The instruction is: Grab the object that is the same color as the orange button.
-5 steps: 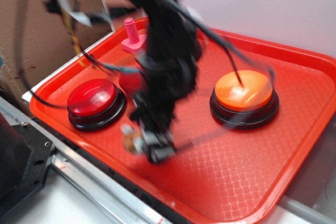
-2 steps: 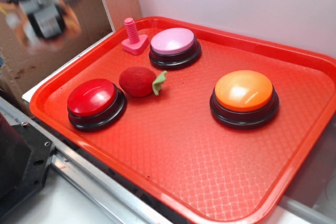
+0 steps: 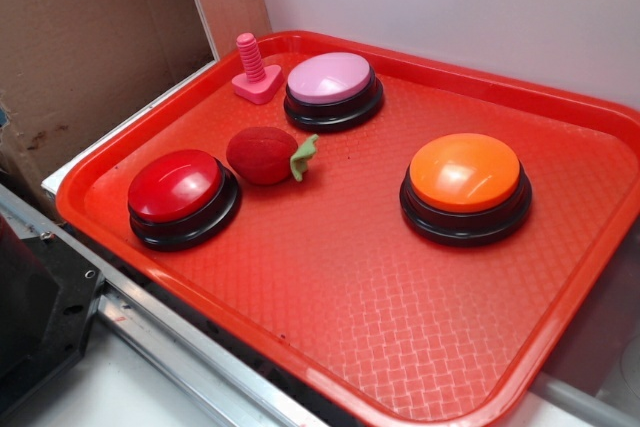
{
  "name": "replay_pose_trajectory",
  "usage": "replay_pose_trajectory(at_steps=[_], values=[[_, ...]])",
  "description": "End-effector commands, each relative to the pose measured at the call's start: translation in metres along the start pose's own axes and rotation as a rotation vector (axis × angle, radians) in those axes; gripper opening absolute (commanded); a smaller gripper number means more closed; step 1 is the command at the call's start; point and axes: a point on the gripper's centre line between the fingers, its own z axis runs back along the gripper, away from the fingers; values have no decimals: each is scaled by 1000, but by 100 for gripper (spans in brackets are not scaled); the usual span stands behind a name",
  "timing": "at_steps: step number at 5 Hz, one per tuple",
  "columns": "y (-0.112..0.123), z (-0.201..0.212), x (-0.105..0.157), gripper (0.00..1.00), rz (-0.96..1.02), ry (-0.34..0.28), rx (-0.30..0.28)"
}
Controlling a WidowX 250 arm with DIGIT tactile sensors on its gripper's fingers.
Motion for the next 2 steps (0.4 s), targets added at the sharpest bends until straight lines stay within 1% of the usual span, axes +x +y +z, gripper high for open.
replay_pose_trajectory(at_steps=[1,2], values=[[-17,-8,-12,23,29,18,6],[-23,-8,-10,25,25,9,12]])
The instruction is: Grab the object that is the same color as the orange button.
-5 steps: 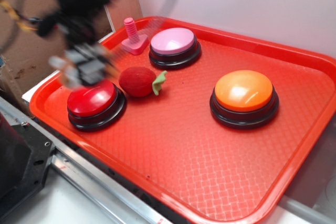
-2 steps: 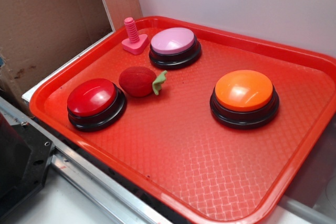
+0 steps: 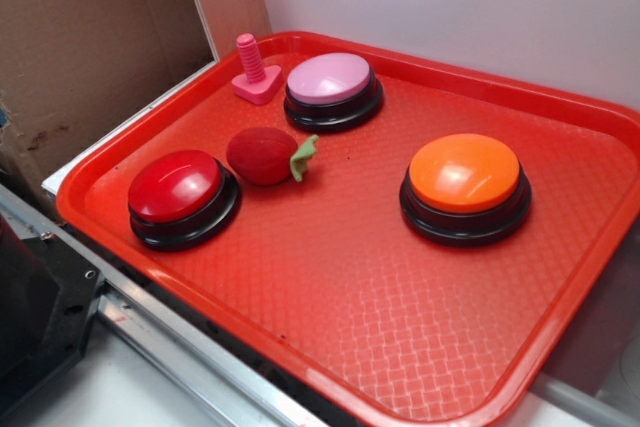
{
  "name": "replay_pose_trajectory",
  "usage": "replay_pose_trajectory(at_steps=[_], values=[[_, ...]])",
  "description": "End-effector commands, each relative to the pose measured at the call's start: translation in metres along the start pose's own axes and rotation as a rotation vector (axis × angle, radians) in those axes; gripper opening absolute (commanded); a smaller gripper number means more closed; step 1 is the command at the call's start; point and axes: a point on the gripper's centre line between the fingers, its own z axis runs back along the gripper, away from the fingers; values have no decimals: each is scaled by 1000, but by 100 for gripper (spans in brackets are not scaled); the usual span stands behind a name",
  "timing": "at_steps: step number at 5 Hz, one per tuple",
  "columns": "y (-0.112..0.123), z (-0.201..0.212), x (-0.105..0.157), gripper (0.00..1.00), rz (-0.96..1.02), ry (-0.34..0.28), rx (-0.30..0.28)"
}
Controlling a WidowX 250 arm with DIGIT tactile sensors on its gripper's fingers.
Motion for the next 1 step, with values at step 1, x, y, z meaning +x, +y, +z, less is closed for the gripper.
replay_pose_trajectory(at_steps=[1], values=[[-22,8,-3,21,-21,-46,26]])
